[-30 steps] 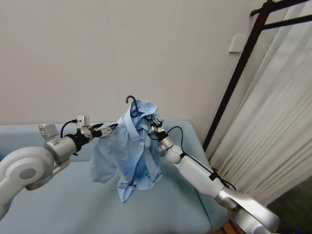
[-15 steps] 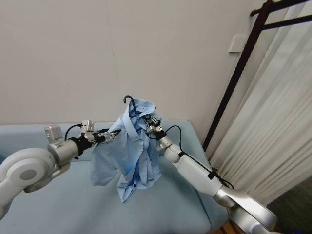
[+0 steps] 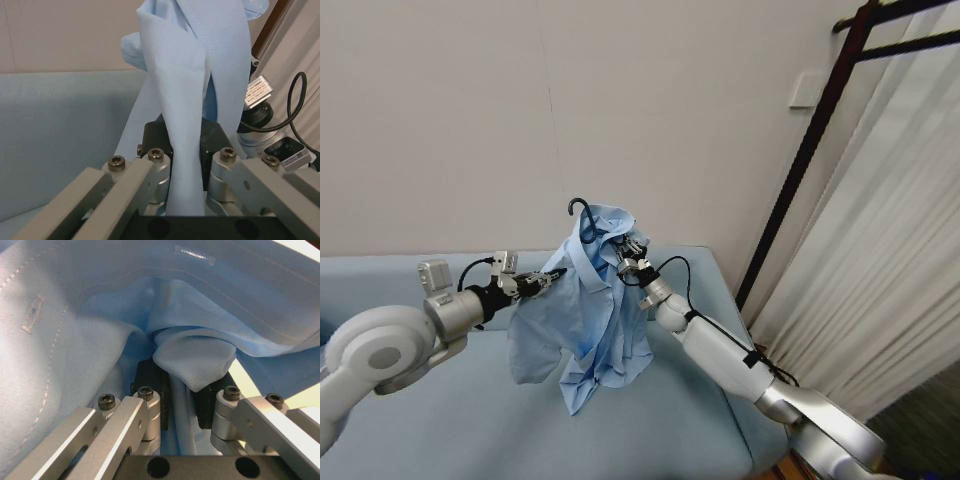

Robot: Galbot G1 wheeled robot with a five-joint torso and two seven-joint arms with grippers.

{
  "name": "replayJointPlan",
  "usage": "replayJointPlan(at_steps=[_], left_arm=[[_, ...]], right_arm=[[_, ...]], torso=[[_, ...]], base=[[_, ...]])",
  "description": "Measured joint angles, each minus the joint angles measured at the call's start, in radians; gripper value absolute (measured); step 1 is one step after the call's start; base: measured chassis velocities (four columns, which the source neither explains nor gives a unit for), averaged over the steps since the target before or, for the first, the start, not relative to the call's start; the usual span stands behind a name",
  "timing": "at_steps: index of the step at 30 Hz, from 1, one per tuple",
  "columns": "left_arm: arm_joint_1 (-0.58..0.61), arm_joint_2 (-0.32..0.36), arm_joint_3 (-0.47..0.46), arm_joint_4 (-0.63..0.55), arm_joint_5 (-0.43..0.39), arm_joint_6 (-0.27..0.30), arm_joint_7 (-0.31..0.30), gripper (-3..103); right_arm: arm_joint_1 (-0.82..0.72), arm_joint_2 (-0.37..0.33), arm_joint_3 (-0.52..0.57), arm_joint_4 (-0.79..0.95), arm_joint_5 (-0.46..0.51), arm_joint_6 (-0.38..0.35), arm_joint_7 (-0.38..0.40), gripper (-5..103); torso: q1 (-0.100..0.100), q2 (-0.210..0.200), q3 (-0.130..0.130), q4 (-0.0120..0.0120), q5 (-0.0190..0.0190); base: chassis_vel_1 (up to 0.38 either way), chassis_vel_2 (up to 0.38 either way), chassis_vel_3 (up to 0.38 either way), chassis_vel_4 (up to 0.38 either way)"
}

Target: Pick up the clothes from the sofa and hang them on the clothes hanger.

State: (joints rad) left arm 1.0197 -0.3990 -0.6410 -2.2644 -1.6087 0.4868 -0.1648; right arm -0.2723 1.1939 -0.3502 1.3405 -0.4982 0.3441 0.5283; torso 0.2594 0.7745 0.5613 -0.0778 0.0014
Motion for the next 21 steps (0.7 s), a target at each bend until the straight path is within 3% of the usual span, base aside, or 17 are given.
replayJointPlan(at_steps=[6,12,14,16,19,21], left_arm=[[0.000,-0.005,0.001,0.005,0.006,-0.004,0.006,10],[-0.002,-0.008,0.001,0.012,0.009,-0.005,0.009,10],[-0.002,-0.008,0.000,0.015,0.011,-0.008,0.011,10],[-0.002,-0.007,-0.001,0.017,0.012,-0.009,0.013,10],[-0.006,0.000,-0.005,0.023,0.014,-0.012,0.024,10],[-0.006,0.003,-0.006,0.026,0.016,-0.013,0.030,10]], right_arm=[[-0.007,-0.006,-0.011,0.008,0.032,-0.001,-0.001,15],[-0.010,-0.015,-0.032,0.039,0.141,-0.030,-0.007,14],[-0.010,-0.021,-0.039,0.053,0.198,-0.043,-0.008,24],[-0.010,-0.024,-0.041,0.058,0.217,-0.047,-0.010,24],[-0.010,-0.056,-0.065,0.134,0.394,-0.103,-0.026,41],[-0.009,-0.069,-0.072,0.158,0.436,-0.115,-0.033,46]], torso=[[0.000,0.000,0.000,-0.0001,0.0000],[0.000,0.000,0.000,0.0000,0.0000],[0.000,0.000,0.000,0.0000,0.0000],[0.000,0.000,0.000,0.0000,0.0000],[0.000,0.000,0.000,0.0000,0.0001],[0.000,0.000,0.000,0.0000,0.0000]], base=[[0.000,0.000,0.000,0.000],[0.000,0.000,0.000,0.000],[0.000,0.000,0.000,0.000],[0.000,0.000,0.000,0.000],[0.000,0.000,0.000,0.000],[0.000,0.000,0.000,0.000]])
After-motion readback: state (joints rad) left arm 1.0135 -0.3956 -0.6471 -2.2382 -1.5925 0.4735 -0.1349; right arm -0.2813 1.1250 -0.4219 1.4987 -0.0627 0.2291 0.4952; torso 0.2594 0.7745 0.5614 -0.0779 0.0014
